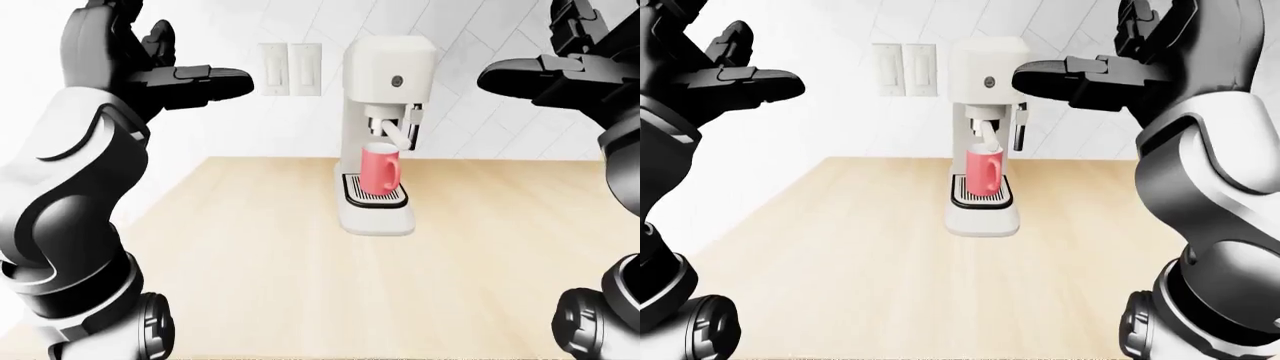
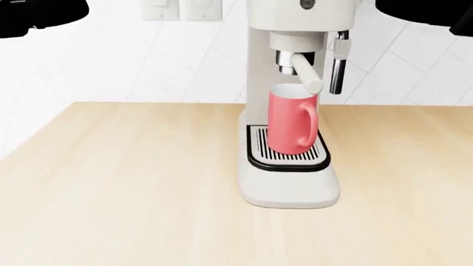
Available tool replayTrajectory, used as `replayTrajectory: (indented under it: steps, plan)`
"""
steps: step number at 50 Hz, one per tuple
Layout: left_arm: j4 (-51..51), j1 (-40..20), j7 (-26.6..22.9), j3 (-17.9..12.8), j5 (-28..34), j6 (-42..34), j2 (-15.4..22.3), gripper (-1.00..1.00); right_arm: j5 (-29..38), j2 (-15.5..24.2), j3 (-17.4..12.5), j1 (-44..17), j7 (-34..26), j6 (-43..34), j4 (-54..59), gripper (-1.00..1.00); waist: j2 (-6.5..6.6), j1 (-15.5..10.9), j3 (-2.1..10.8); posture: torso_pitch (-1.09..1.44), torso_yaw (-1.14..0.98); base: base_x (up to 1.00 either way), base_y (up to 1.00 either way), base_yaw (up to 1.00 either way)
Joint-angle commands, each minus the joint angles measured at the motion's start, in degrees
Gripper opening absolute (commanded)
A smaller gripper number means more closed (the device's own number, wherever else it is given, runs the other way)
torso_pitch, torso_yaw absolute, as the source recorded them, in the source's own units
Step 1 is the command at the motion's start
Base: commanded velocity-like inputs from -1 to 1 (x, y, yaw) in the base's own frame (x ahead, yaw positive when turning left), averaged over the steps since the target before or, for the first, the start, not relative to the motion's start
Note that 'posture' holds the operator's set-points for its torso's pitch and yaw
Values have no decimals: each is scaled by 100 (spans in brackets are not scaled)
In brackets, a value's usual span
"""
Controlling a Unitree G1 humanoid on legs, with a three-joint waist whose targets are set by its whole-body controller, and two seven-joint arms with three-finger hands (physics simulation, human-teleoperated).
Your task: Press the button on the coffee machine to serve coffee.
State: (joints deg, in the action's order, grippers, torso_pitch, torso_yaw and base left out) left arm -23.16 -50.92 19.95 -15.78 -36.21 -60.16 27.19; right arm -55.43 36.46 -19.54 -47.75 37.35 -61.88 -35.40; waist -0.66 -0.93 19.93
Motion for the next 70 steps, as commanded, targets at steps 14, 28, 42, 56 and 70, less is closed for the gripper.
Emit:
replayTrajectory:
  steps: [14,28,42,56,70]
  plan:
    - [1,-151,-55,-37,105,252,28,100,133,5,-37,-128,-59,132,-18,100,7,-34,161,-68,0,0,0,0]
    - [-97,-154,-12,23,148,278,-16,100,-140,-10,143,-503,138,-227,-144,100,12,-50,169,-68,0,0,0,0]
    - [-34,-159,-54,-31,163,330,16,100,828,-837,674,-1015,-182,-730,-42,100,40,-24,177,-68,0,0,0,0]
    - [-57,-154,26,-82,39,303,93,100,759,-1622,733,-864,41,-1482,-815,100,82,-66,167,-68,0,0,0,0]
    - [-17,-159,55,-72,14,343,114,100,1419,-2077,1005,-533,-404,-1704,-1173,100,107,-69,190,-68,0,0,0,0]
